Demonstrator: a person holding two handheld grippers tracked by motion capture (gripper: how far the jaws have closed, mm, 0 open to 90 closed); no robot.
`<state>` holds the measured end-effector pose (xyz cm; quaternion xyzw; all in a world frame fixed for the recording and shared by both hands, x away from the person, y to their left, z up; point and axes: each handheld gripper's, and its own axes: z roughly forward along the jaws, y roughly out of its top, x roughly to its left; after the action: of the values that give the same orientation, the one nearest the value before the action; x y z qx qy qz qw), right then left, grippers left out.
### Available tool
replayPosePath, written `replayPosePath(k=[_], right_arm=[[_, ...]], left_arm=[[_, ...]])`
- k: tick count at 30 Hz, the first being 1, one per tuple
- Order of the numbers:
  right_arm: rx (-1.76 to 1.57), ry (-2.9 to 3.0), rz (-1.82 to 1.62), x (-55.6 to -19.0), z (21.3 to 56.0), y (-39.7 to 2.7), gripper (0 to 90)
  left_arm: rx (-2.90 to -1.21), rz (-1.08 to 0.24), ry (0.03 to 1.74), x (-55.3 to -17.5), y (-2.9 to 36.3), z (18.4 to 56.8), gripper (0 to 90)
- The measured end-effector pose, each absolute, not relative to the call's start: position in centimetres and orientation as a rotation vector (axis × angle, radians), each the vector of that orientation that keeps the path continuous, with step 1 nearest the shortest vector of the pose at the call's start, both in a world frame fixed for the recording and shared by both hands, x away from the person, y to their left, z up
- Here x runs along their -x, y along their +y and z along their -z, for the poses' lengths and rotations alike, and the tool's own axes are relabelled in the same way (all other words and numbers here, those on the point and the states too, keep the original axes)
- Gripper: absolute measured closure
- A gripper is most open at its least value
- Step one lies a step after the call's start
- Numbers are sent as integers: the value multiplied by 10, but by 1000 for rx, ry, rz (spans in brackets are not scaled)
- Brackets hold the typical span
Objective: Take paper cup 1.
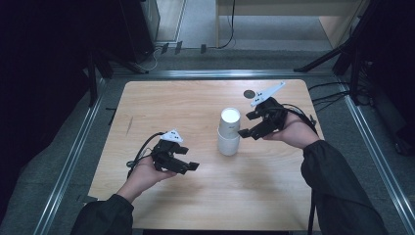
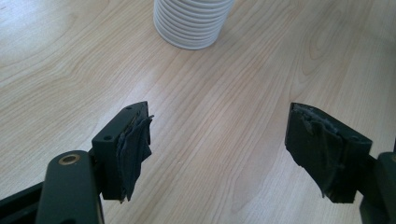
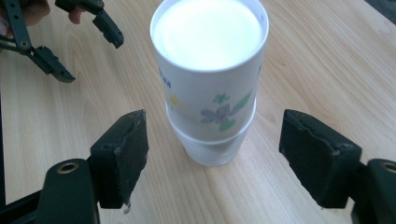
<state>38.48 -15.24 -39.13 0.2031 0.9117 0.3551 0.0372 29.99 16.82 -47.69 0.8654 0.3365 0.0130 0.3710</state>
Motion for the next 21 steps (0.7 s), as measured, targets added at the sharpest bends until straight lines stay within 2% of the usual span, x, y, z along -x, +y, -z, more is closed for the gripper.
replayPosePath(k=[8,14,21], right_arm=[[-536,2850,-1081,-395,390,-132,207],[-526,2844,-1089,-403,392,-118,213],[-497,2839,-1087,-404,390,-108,311]], left_arm=[[-2230,-38,852,-299,168,477,226],[-2233,-38,846,-298,167,477,227],[-2237,-39,841,-298,167,477,226]])
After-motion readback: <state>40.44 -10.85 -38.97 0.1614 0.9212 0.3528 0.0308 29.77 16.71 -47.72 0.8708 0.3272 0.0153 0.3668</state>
